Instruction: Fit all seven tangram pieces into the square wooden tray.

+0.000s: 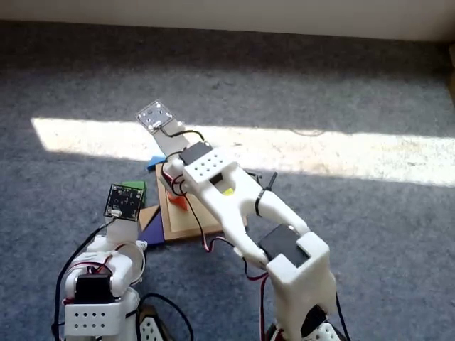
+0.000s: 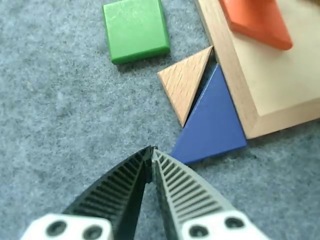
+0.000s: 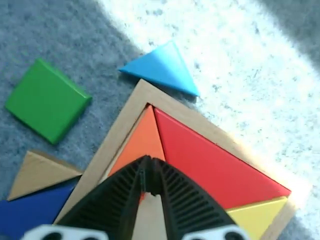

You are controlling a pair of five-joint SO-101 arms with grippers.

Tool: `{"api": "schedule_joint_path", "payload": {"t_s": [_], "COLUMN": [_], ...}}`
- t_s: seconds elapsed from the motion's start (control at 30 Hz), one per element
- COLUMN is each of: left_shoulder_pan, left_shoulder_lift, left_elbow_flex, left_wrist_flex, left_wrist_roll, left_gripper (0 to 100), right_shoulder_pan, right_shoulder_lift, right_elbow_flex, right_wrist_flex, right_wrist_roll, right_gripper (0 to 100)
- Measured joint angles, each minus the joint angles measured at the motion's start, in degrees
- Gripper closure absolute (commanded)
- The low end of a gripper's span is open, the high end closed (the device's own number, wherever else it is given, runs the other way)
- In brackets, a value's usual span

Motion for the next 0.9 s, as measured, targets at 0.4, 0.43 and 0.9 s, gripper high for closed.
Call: {"api": "schedule_joint_path", "payload": {"t_s": [0.4,0.43,0.9], "left_shoulder_pan": [0.0,0.0,0.0], "left_shoulder_lift": [0.0,0.0,0.0], "left_elbow_flex": [0.0,0.0,0.0], "left_wrist_flex": [0.0,0.0,0.0], "left_wrist_roll": [0.0,0.0,0.0], "left_gripper": [99,99,99], "right_shoulder_pan": [2.73,3.96,23.12], "right_shoulder_lift": [-38.95,-42.81,-93.71], "right_elbow_flex": [27.52,30.42,67.78], "right_wrist_flex": [0.0,0.0,0.0], "right_wrist_roll": [0.0,0.0,0.0], "right_gripper": [99.3,99.3,99.1]}}
